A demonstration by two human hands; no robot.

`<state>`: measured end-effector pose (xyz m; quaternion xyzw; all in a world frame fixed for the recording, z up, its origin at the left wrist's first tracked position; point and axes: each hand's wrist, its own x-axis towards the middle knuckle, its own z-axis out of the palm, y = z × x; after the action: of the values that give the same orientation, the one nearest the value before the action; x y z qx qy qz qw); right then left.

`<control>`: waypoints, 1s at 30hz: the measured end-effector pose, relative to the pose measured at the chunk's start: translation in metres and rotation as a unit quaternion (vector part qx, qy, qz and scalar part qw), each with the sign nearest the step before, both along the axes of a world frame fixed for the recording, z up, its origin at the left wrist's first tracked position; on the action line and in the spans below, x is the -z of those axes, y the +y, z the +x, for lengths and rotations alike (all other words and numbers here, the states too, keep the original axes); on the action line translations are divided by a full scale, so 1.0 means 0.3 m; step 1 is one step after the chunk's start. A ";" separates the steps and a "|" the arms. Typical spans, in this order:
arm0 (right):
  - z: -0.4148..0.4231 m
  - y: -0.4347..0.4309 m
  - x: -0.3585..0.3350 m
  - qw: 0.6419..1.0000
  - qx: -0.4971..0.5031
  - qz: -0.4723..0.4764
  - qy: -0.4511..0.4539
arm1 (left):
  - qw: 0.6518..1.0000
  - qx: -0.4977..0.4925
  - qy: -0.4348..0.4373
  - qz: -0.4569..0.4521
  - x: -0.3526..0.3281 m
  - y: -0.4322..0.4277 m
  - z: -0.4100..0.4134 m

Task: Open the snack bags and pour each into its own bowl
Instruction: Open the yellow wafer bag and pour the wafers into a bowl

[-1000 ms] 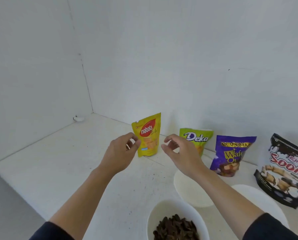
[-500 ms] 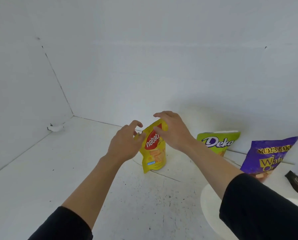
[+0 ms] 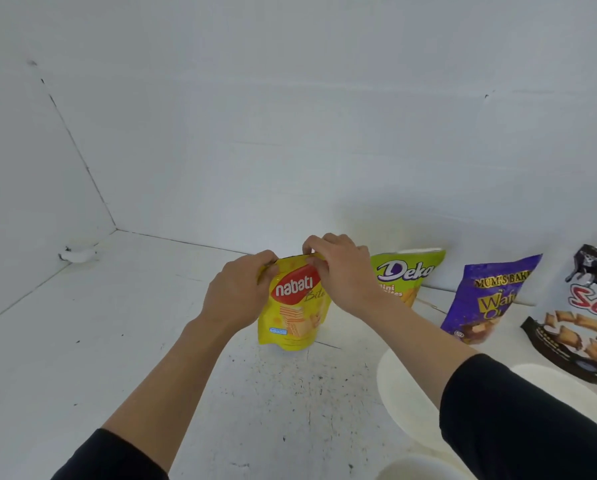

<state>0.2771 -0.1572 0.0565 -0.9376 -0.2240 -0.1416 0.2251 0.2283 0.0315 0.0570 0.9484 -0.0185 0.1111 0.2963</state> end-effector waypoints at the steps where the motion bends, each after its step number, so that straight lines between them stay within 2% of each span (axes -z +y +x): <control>1: -0.023 -0.004 -0.009 1.000 -0.001 0.012 -0.008 | 1.000 0.001 -0.007 -0.003 -0.014 -0.004 -0.022; 11: -0.335 -0.106 -0.067 0.993 -0.038 0.076 -0.076 | 0.997 -0.021 -0.061 -0.030 -0.096 -0.085 -0.351; 18: -0.484 -0.218 0.042 0.985 -0.120 0.127 -0.001 | 0.997 -0.060 -0.039 -0.041 -0.008 -0.167 -0.570; 23: -0.583 -0.189 0.093 0.991 -0.087 0.101 -0.032 | 0.988 -0.120 -0.068 -0.066 0.060 -0.186 -0.682; 25: -0.616 -0.169 0.090 0.992 -0.083 0.087 -0.046 | 0.978 -0.150 -0.093 -0.115 0.062 -0.175 -0.716; 27: -0.635 -0.160 0.079 0.992 -0.092 0.064 -0.050 | 0.969 -0.150 -0.116 -0.156 0.057 -0.159 -0.743; 30: -0.647 -0.151 0.073 0.991 -0.113 0.052 -0.058 | 0.973 -0.121 -0.132 -0.145 0.055 -0.130 -0.755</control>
<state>0.0829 -0.2025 0.0345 -0.8835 -0.3337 -0.1807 0.2747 0.0020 -0.0076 0.0406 0.8676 0.0735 0.2720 0.4097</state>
